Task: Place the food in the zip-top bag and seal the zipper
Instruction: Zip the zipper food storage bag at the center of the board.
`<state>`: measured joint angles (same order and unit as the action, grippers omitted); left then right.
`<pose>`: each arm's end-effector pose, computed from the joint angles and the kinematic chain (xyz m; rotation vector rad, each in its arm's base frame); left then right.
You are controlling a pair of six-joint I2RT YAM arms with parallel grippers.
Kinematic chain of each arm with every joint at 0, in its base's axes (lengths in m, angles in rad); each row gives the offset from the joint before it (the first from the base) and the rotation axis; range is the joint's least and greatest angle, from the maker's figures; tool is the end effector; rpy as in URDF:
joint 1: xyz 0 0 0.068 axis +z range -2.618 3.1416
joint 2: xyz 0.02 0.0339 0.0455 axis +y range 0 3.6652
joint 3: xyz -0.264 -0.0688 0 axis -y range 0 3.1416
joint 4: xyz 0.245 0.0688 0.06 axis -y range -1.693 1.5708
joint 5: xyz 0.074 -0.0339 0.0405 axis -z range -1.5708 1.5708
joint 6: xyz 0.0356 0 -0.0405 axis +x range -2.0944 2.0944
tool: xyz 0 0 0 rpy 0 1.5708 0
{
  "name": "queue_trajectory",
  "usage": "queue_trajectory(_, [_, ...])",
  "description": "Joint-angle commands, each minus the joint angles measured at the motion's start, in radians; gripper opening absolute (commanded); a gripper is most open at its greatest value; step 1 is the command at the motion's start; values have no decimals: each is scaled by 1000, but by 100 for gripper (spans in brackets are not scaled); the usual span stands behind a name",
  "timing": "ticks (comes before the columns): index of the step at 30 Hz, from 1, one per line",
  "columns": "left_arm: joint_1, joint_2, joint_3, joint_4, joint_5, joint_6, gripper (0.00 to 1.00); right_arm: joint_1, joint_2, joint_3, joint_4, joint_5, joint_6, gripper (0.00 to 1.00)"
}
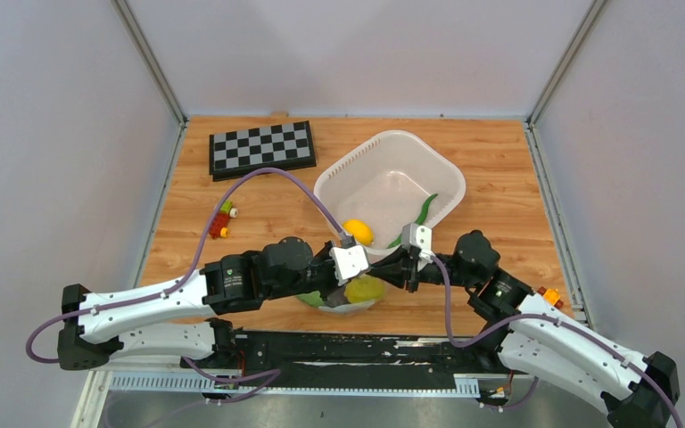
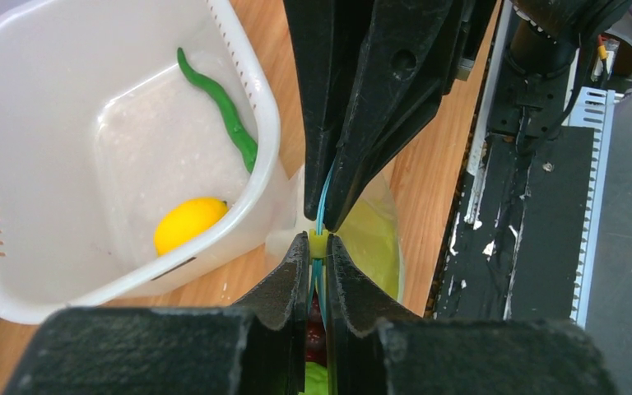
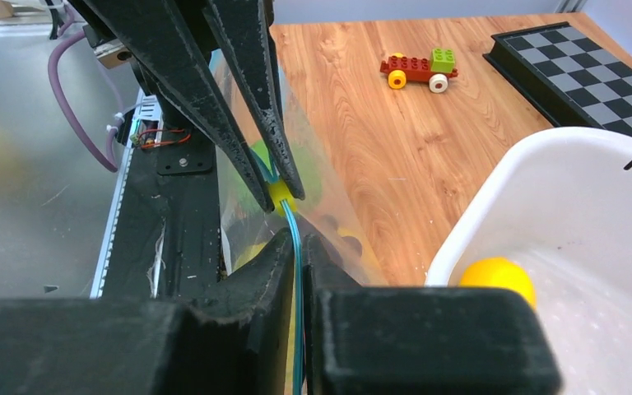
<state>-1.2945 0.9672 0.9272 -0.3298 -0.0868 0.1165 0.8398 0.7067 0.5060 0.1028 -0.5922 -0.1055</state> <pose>0.0628 -0.2103 0.3414 1.2533 1.5633 -0.6897 0.1016 0.1430 0.2848 -1.1908 1.2976 1.0357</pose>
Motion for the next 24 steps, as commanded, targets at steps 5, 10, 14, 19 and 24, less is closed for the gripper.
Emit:
queue_trajectory(5, [3, -36, 15, 55, -25, -21, 5, 7, -64, 7, -16, 195, -24, 0])
queue_trajectory(10, [3, -79, -19, 14, -70, -30, 5, 7, -124, -20, -39, 250, -50, 0])
queue_trajectory(14, [3, -115, -36, -30, -114, -34, 5, 7, -154, -35, -56, 290, -62, 0])
queue_trajectory(19, [2, -160, -56, -51, -137, -43, 6, 7, -158, -35, -83, 329, -73, 0])
queue_trajectory(24, [3, -181, -60, -82, -163, -44, 7, 7, -167, -41, -84, 393, -70, 0])
